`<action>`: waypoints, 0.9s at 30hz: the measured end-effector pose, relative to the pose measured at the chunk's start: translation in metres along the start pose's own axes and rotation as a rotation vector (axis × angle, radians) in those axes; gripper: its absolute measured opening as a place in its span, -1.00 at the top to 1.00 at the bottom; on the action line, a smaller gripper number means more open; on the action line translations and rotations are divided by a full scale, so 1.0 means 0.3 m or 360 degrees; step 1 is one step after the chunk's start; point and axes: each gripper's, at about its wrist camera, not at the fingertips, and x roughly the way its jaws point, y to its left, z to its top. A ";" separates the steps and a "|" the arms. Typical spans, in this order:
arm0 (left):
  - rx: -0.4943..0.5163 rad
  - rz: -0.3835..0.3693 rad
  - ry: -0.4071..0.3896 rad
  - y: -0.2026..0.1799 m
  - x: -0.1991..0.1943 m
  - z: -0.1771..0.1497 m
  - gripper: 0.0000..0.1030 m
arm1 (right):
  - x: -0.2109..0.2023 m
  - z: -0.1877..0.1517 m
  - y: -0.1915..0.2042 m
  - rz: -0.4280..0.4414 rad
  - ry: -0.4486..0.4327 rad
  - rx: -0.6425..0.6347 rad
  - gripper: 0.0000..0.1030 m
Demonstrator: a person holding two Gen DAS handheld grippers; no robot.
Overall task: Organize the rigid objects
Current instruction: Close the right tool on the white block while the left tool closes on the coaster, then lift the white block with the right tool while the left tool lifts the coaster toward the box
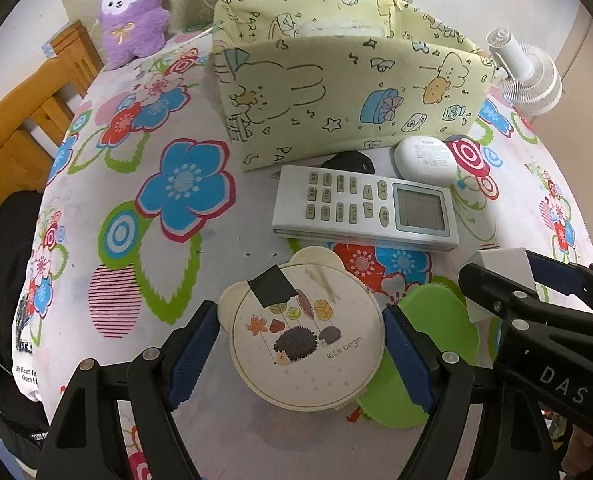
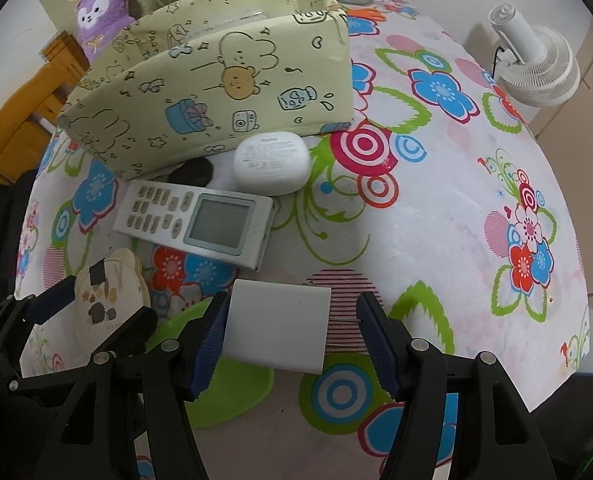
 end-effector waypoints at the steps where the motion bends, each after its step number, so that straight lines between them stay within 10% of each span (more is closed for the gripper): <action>1: 0.0002 0.0001 -0.0006 0.002 -0.007 -0.002 -0.62 | -0.006 -0.002 0.003 0.0003 -0.0004 0.0001 -0.29; 27: 0.0010 0.0014 -0.0179 -0.033 -0.186 0.099 -0.62 | -0.209 0.068 -0.002 0.0014 -0.0224 0.0000 -0.29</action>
